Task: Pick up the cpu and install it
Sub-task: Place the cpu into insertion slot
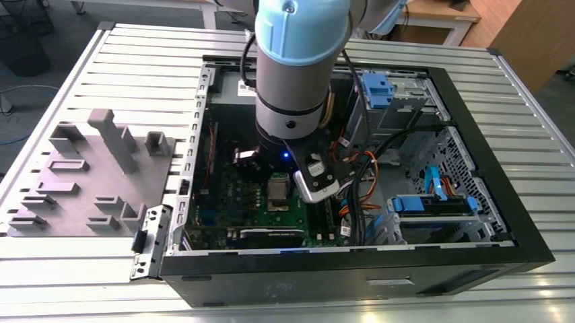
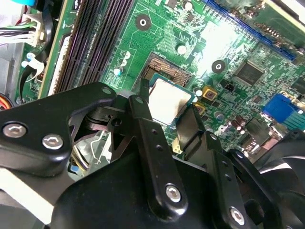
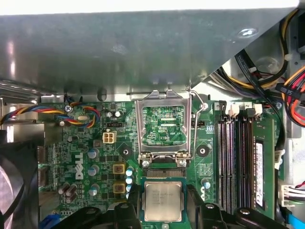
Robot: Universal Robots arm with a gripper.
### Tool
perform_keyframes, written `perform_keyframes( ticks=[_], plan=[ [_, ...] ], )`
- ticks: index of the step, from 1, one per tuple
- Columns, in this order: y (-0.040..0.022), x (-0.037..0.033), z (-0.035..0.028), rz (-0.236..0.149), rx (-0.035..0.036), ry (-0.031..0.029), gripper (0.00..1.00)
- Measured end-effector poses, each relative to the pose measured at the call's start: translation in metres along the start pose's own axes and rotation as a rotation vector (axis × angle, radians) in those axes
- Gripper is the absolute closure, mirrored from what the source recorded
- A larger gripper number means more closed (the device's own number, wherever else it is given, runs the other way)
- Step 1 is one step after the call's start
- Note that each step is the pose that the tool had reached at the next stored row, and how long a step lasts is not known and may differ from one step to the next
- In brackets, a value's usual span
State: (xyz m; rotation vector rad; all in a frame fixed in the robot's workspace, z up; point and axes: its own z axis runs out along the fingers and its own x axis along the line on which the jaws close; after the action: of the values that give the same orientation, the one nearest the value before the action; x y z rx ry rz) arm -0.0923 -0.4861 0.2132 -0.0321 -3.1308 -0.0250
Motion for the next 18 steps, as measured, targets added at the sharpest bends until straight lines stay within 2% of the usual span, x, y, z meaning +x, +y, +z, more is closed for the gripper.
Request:
perform_keyframes(
  ticks=[8, 18],
  plan=[
    [-0.0011, -0.0001, 0.0060, 0.000, 0.0003, 0.0000, 0.53],
    [-0.0021, -0.0043, 0.0140, 0.000, 0.0024, 0.0030, 0.53]
  ],
)
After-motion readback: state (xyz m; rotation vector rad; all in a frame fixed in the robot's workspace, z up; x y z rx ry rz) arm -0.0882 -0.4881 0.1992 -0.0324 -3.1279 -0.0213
